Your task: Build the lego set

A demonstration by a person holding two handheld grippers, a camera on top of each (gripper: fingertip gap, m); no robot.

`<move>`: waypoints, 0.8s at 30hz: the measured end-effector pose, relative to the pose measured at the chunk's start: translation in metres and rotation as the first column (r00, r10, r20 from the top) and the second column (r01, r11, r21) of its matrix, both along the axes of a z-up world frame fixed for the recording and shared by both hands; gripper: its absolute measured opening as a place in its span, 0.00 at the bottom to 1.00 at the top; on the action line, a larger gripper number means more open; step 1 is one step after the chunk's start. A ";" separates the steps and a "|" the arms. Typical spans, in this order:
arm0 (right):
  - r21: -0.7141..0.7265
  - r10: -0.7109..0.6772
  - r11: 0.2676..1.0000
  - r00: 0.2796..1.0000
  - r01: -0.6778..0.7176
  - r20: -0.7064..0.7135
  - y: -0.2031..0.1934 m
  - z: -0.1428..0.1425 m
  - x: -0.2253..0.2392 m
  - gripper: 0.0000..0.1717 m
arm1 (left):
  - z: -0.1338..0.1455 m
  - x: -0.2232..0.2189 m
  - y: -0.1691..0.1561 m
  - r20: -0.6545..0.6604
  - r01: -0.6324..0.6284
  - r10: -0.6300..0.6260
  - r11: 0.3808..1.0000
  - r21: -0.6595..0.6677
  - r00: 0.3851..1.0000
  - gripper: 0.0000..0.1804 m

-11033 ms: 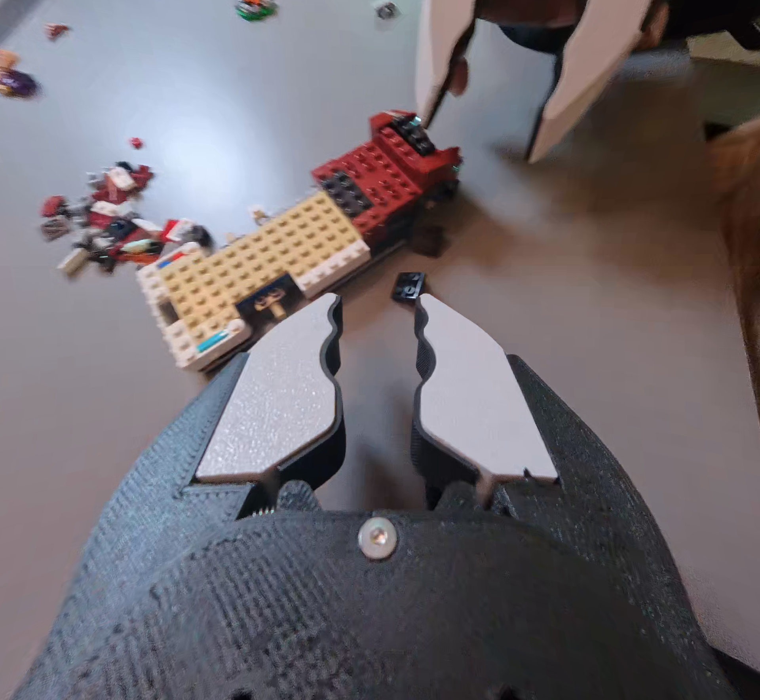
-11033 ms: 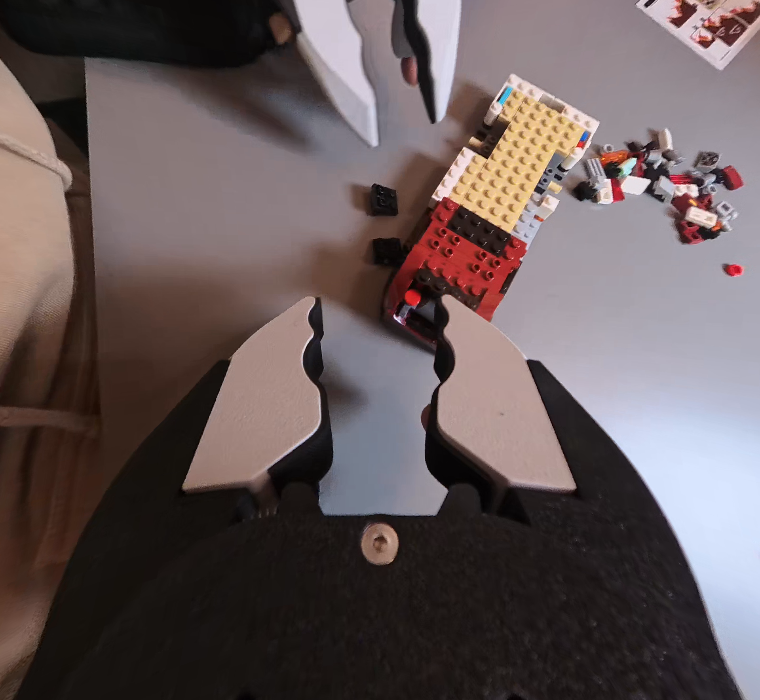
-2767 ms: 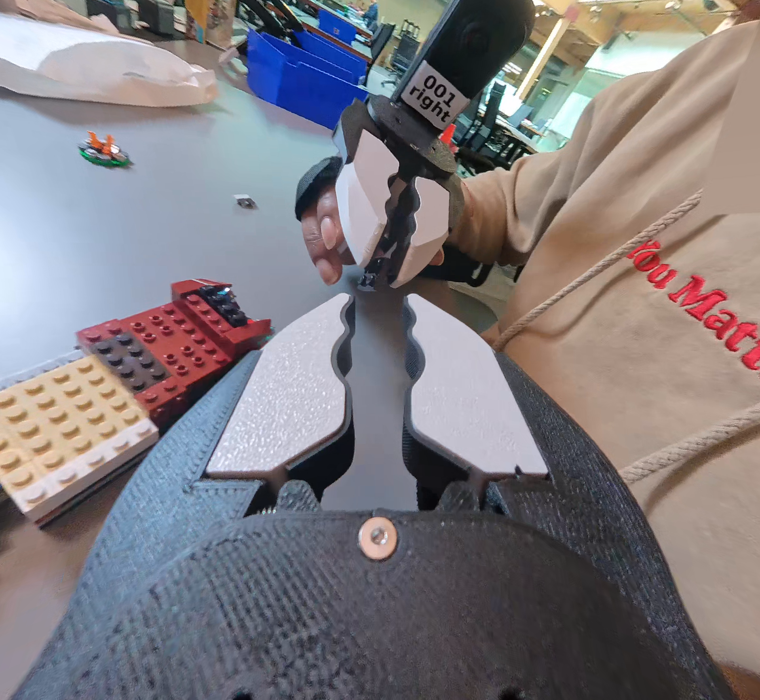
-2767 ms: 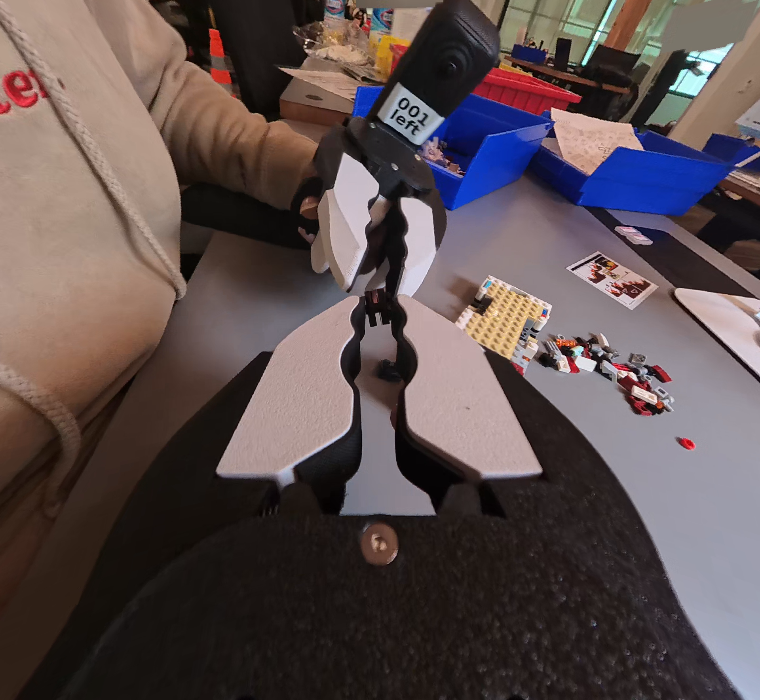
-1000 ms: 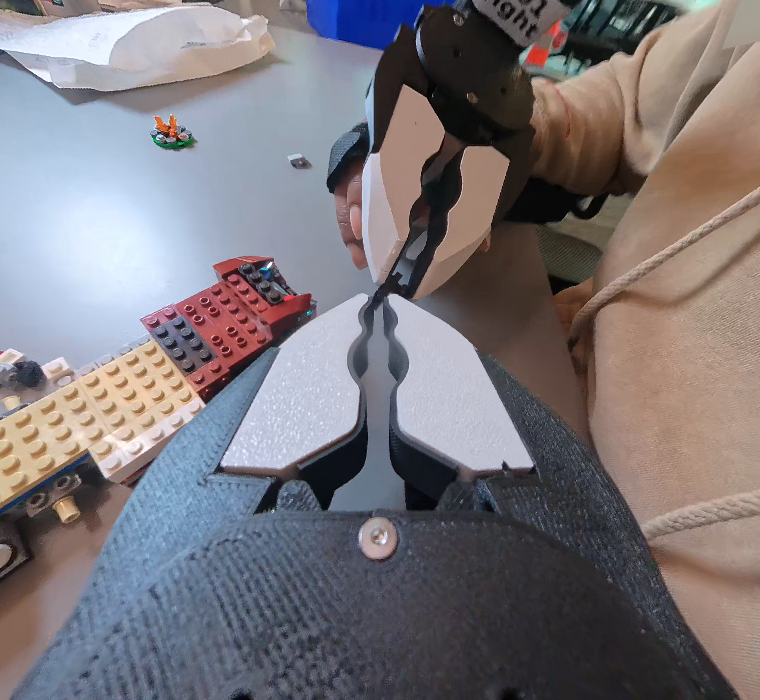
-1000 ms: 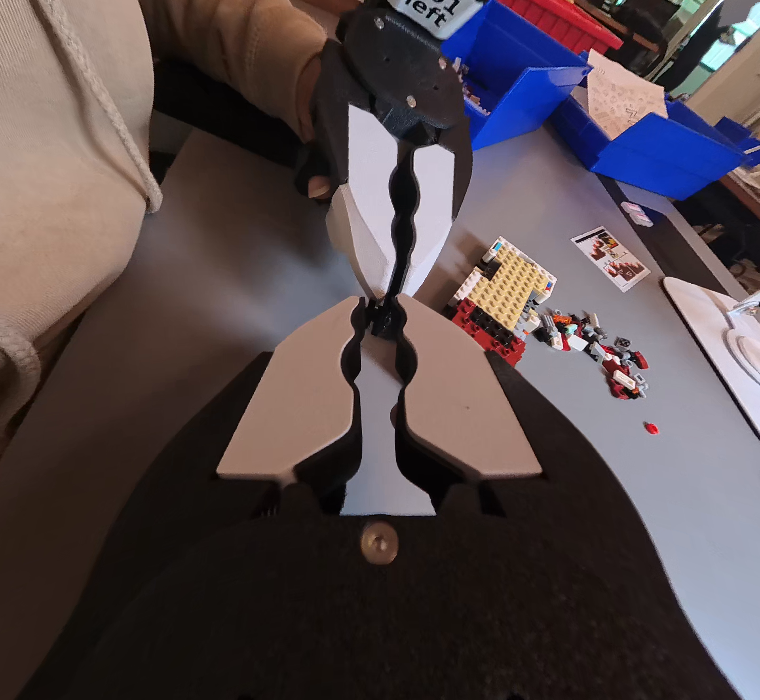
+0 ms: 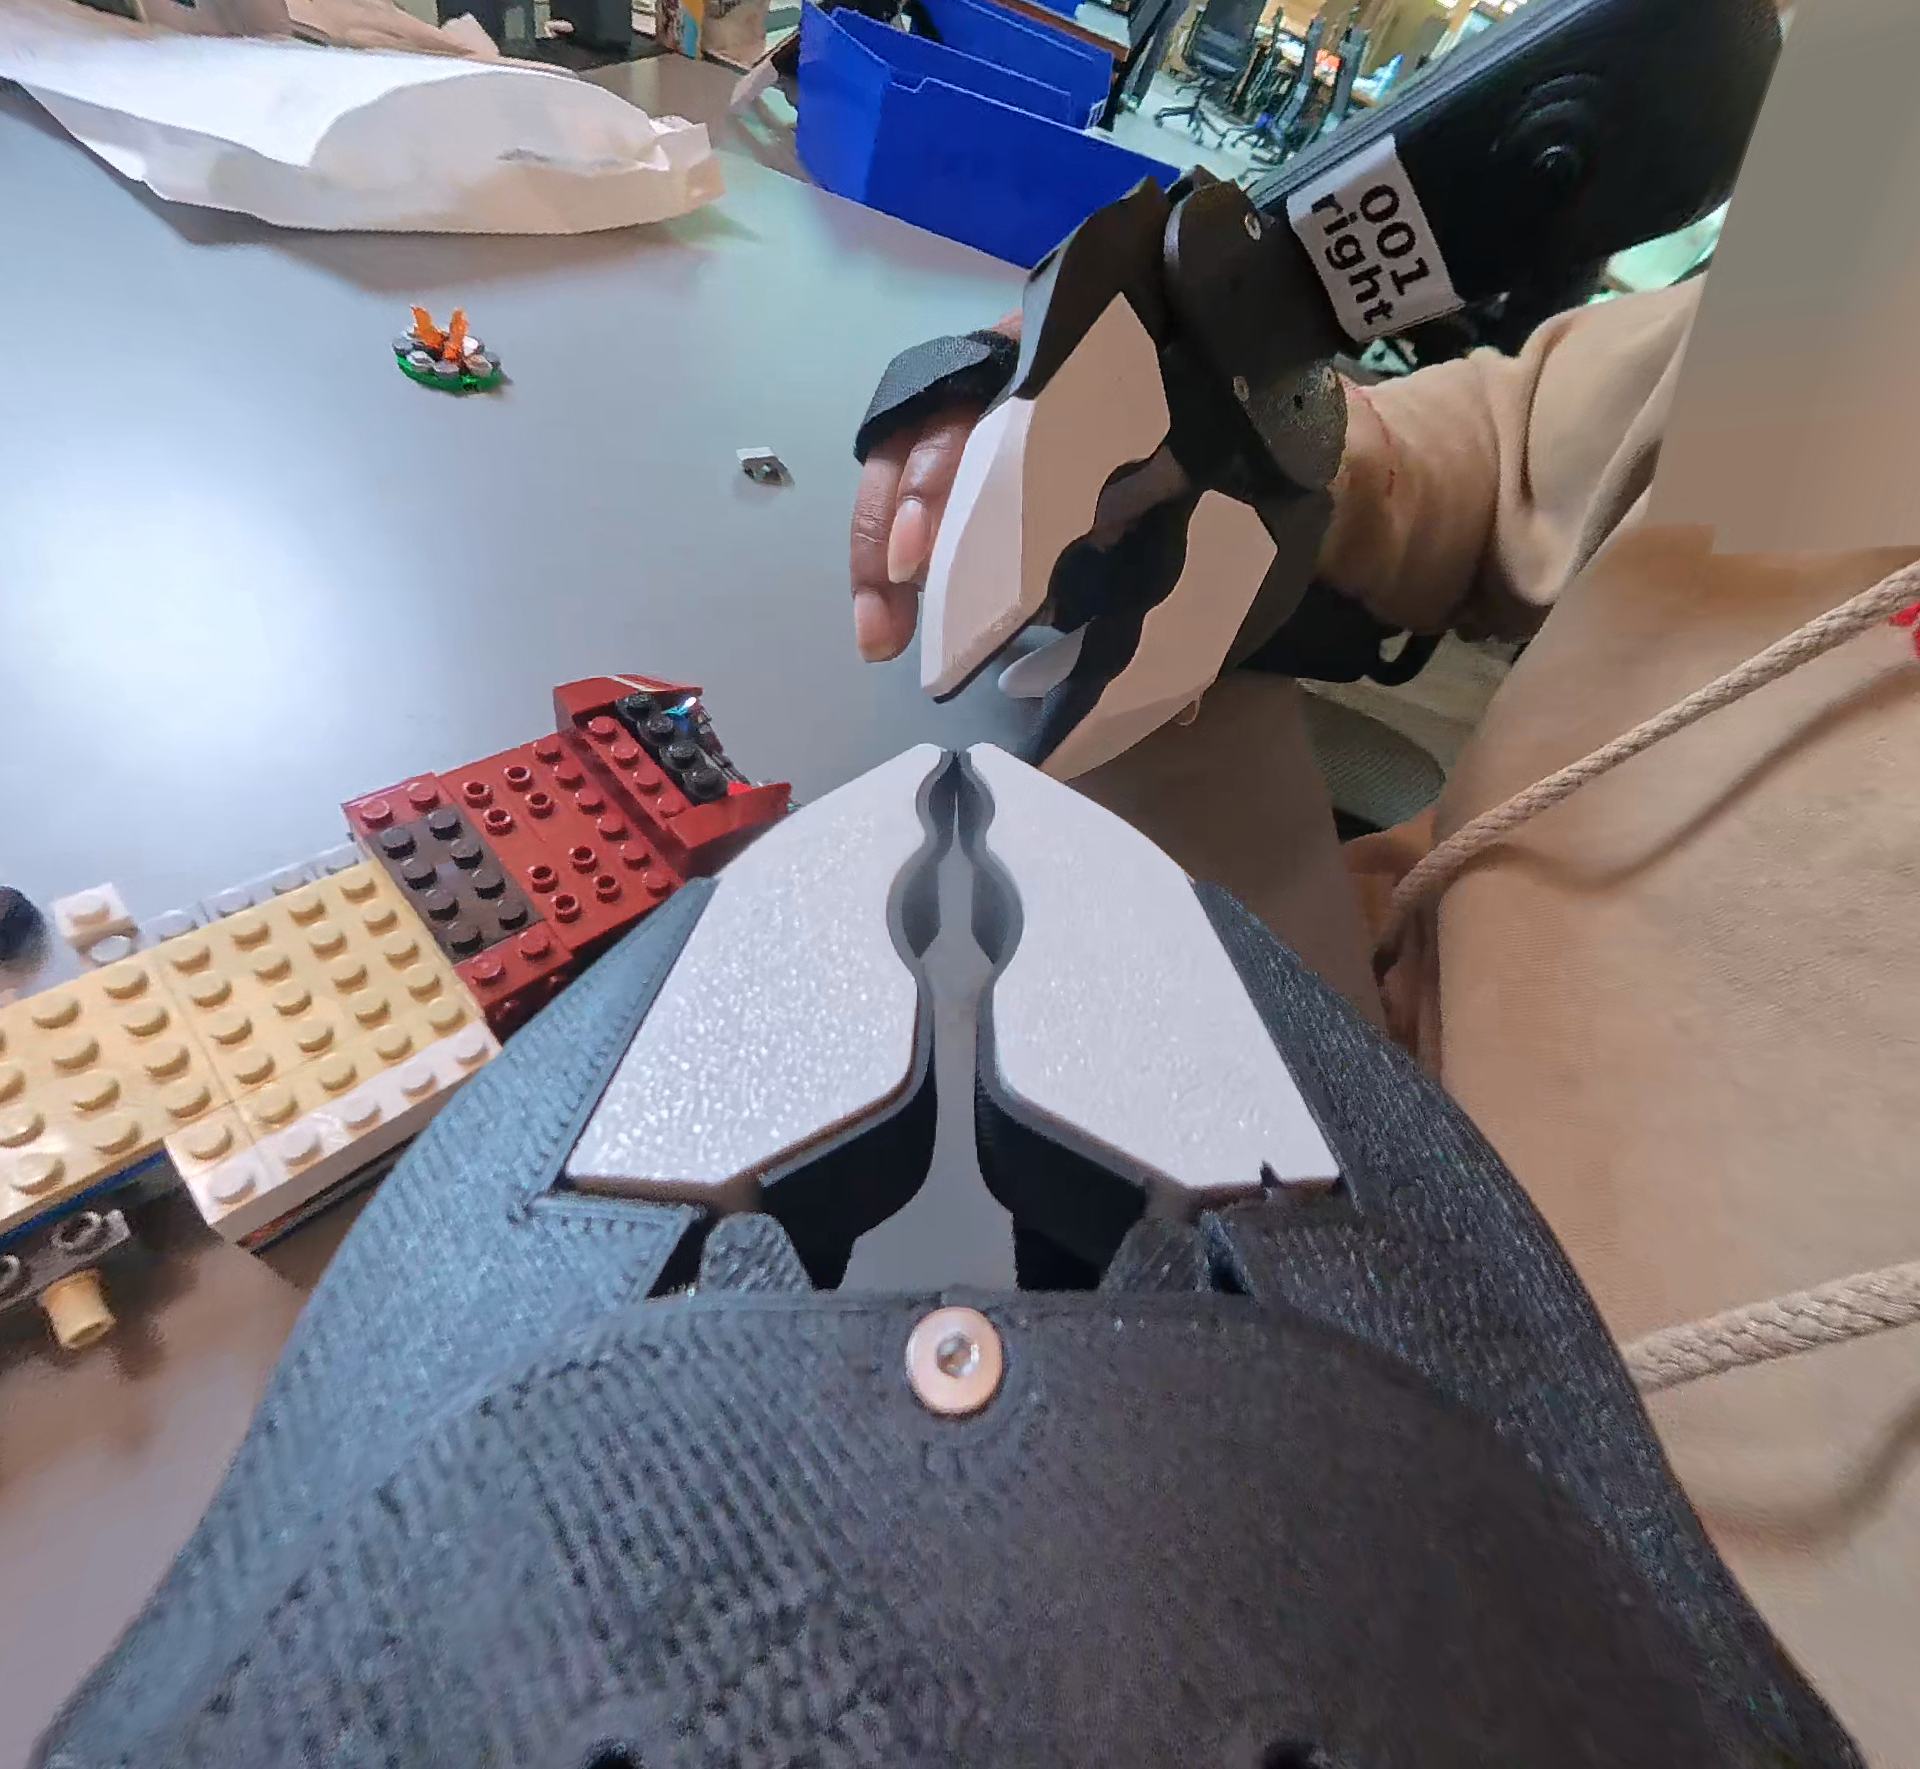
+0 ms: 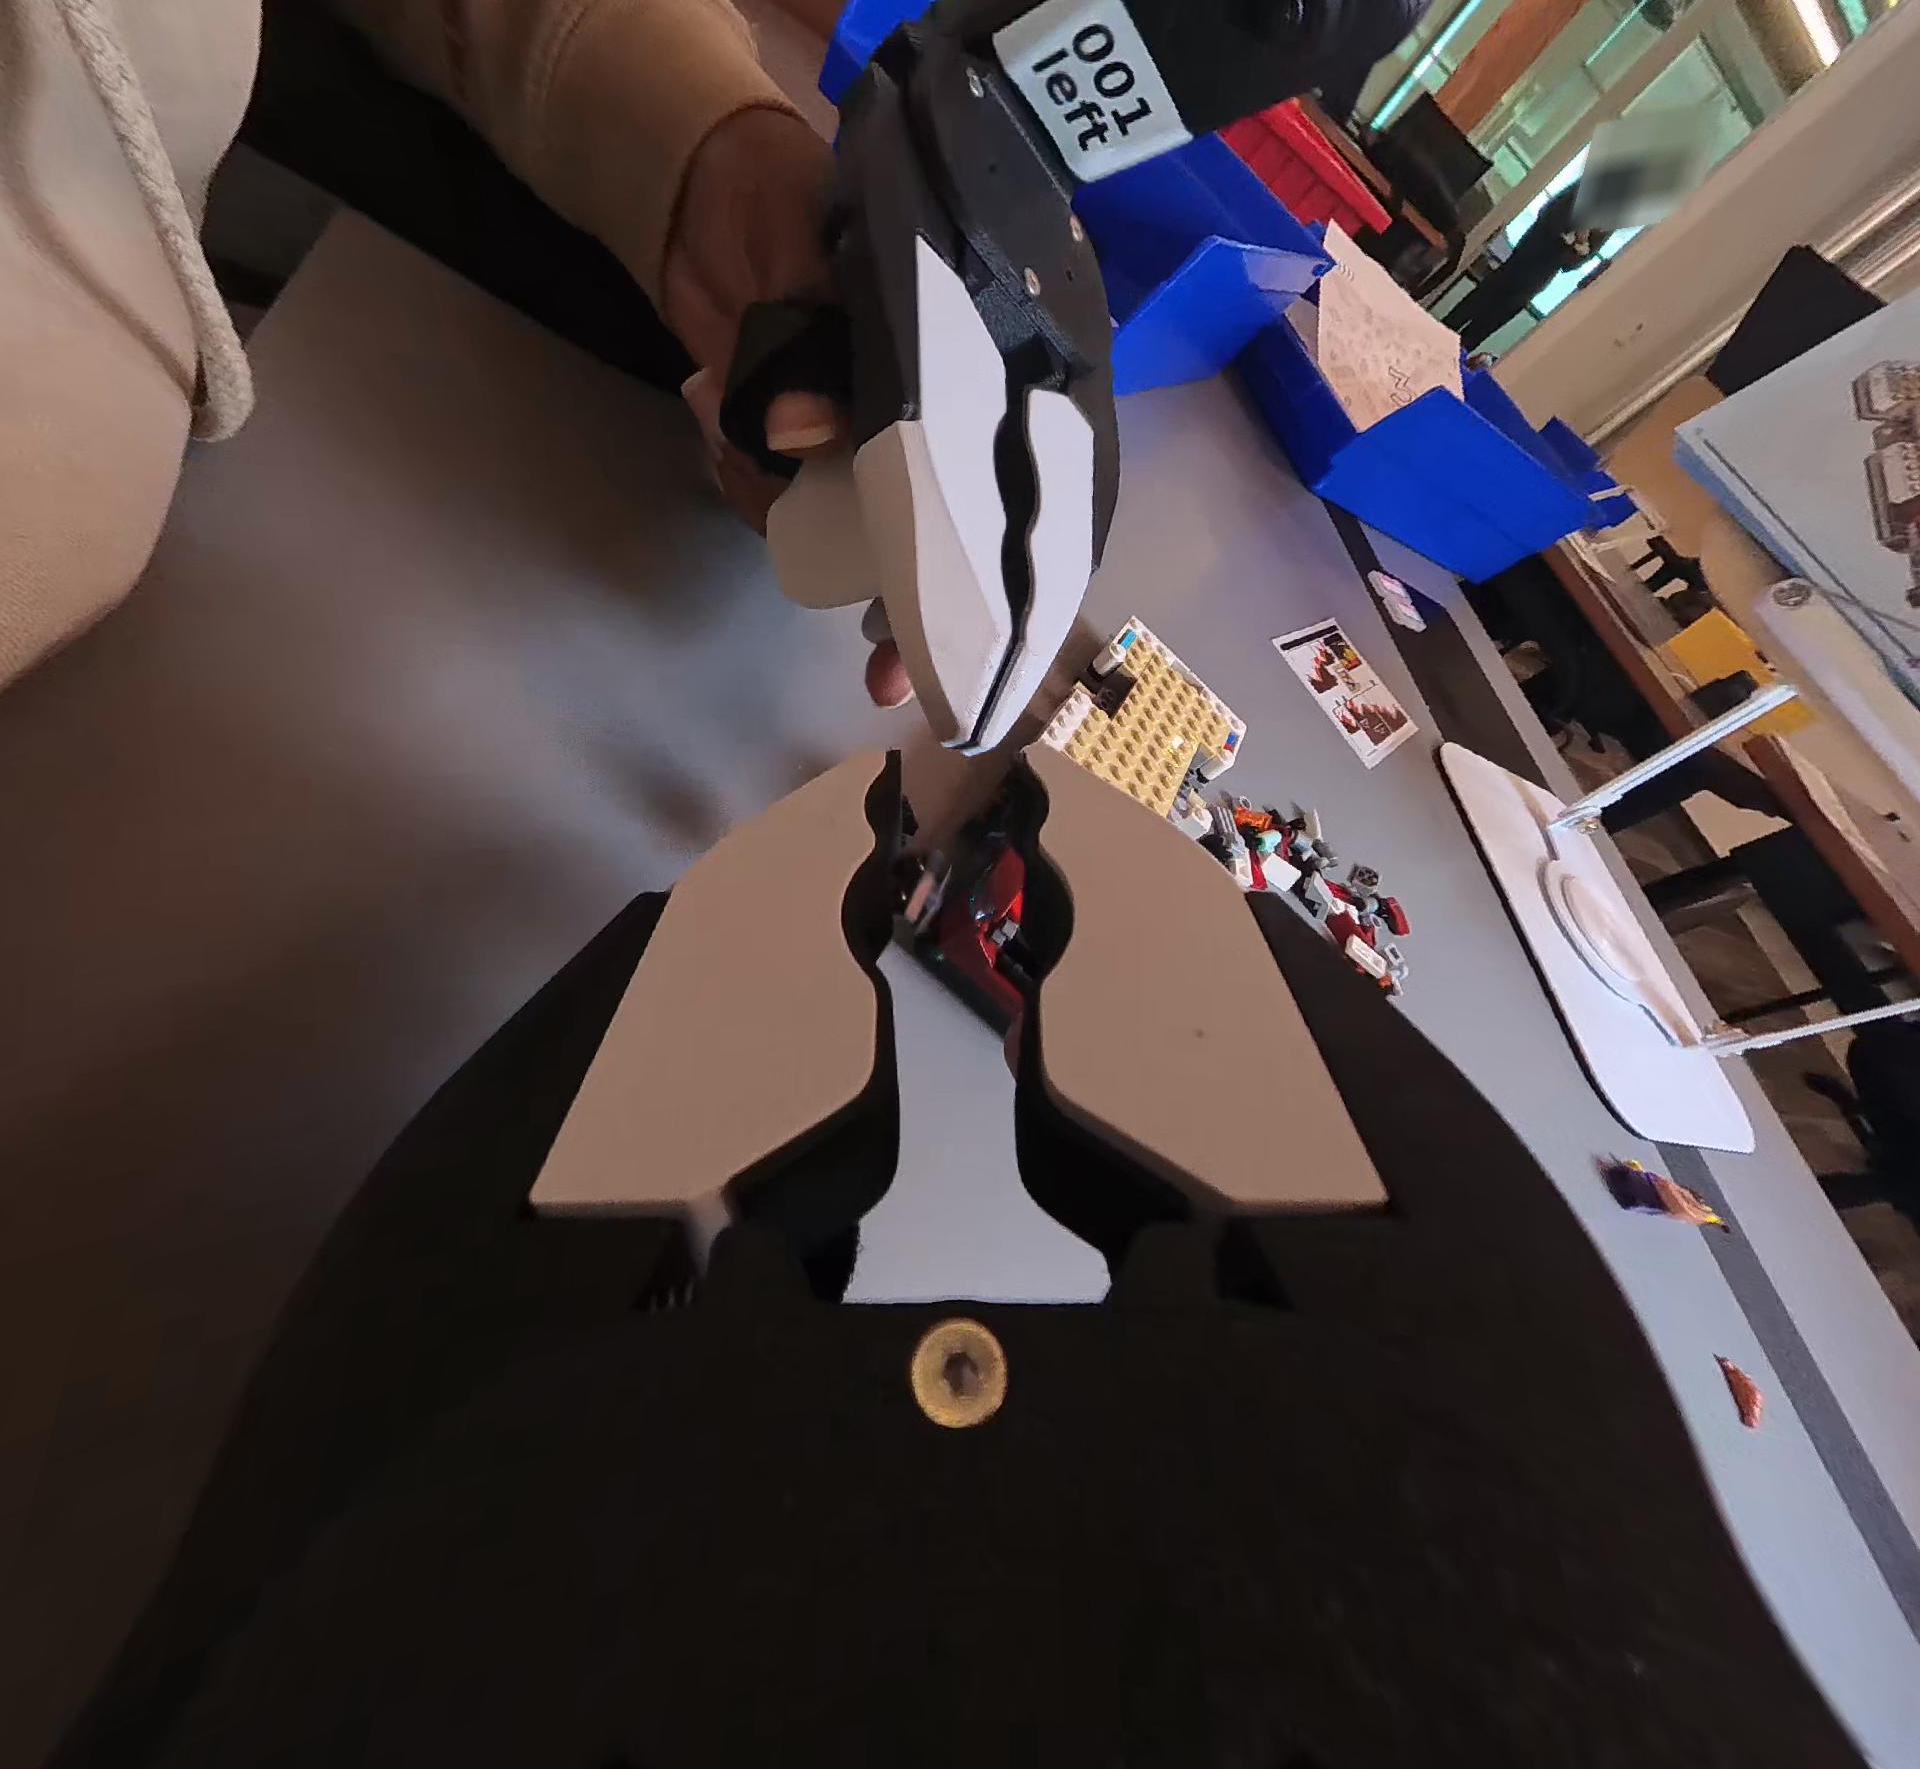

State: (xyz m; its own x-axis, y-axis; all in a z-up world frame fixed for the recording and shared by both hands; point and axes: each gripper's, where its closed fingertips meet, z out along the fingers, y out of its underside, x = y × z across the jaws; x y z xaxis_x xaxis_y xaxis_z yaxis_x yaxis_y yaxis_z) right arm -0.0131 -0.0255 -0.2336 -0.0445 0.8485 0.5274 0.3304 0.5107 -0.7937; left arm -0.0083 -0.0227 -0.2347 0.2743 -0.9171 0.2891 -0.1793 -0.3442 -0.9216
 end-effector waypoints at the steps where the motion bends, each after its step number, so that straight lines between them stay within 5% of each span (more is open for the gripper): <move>1: 0.003 -0.010 1.000 1.000 0.010 0.007 0.002 -0.001 0.000 0.11 | -0.001 0.000 0.000 -0.011 -0.003 0.003 1.000 0.015 1.000 0.00; 12: -0.220 0.026 0.974 0.932 0.059 0.362 0.005 -0.049 0.020 0.14 | -0.015 -0.022 0.021 -0.206 -0.076 0.113 0.981 0.180 0.972 0.06; 24: -0.285 -0.081 0.929 0.880 0.237 0.468 0.013 -0.059 -0.010 0.13 | -0.024 -0.040 0.019 -0.287 -0.042 0.107 0.974 0.222 0.952 0.08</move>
